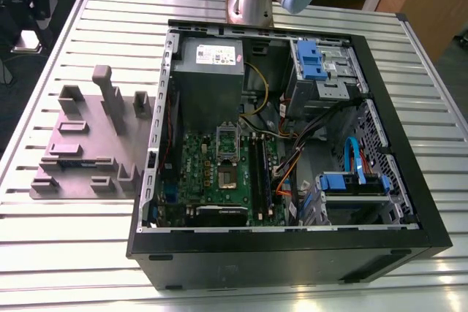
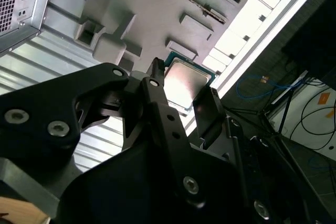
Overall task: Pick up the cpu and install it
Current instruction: 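Pick up the cpu and move it towards the insertion slot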
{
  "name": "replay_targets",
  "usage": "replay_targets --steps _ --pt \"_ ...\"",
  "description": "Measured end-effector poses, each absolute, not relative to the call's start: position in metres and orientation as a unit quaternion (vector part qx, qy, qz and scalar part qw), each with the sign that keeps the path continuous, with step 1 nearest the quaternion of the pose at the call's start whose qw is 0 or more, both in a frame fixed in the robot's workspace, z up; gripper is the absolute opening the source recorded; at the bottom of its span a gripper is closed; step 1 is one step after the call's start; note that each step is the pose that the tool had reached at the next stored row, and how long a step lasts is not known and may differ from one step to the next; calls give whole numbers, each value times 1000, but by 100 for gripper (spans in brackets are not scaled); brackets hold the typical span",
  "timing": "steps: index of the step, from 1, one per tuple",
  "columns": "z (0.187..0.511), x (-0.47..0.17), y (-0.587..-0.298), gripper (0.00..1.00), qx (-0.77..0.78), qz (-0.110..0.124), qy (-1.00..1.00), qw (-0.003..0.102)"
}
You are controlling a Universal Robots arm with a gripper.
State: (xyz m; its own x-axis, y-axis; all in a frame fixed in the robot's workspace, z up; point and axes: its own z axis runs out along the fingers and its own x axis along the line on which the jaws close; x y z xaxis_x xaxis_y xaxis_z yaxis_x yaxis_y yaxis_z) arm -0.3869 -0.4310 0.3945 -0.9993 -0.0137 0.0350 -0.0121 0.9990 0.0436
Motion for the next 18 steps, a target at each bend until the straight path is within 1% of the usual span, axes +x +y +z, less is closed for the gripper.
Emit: replay_targets --steps 18 --pt "394 -362 -431 47 6 -22 -1000 18"
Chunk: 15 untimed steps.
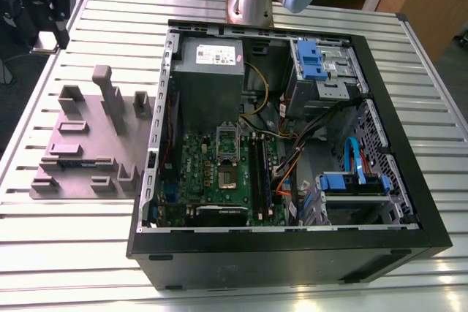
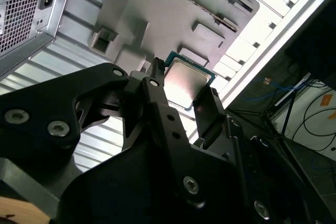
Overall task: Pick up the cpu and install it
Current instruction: 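Pick up the cpu and move it towards the insertion slot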
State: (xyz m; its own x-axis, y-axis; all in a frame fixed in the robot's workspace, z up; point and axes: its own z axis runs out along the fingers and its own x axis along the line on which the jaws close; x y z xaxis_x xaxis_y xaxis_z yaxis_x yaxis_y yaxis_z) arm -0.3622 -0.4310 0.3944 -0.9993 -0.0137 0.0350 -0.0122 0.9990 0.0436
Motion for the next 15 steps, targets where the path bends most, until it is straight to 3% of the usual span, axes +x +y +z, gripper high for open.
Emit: replay_targets --steps 15 --pt "394 -356 -431 47 6 -22 -1000 18"
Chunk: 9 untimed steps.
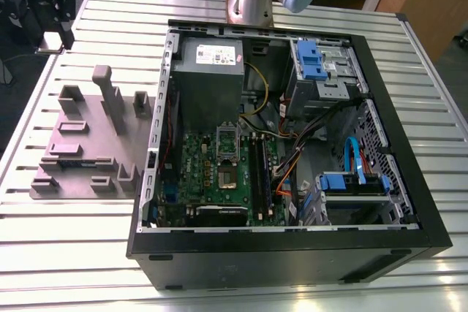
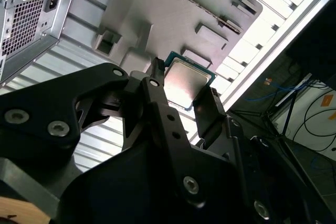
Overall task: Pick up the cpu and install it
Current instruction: 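Pick up the cpu and move it towards the insertion slot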
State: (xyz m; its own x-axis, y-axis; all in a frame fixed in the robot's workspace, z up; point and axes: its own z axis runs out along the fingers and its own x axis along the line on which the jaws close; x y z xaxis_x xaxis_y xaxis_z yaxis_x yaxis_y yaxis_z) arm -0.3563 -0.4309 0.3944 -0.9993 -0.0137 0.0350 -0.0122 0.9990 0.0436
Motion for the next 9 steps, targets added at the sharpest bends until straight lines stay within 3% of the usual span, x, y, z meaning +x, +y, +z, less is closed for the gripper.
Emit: replay_targets --steps 9 --pt "394 -352 -431 47 6 -22 -1000 18"
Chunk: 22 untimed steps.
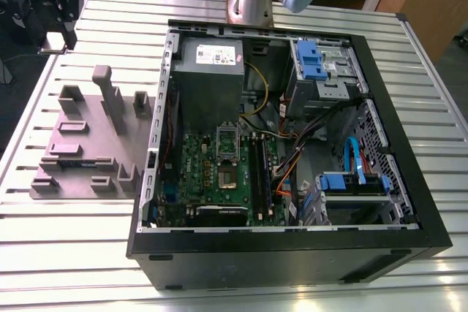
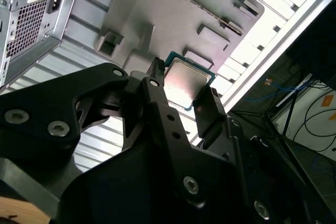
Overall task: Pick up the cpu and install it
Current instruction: 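Pick up the cpu and move it towards the insertion slot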
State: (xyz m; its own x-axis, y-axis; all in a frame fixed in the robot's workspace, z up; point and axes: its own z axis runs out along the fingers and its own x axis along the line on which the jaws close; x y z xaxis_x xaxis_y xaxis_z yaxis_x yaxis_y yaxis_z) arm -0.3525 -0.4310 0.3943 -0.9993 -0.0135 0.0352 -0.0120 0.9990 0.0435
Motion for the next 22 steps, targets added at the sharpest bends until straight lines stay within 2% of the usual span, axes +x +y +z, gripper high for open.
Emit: replay_targets --steps 22 --pt "393 -340 -446 47 6 -21 -1000 18"
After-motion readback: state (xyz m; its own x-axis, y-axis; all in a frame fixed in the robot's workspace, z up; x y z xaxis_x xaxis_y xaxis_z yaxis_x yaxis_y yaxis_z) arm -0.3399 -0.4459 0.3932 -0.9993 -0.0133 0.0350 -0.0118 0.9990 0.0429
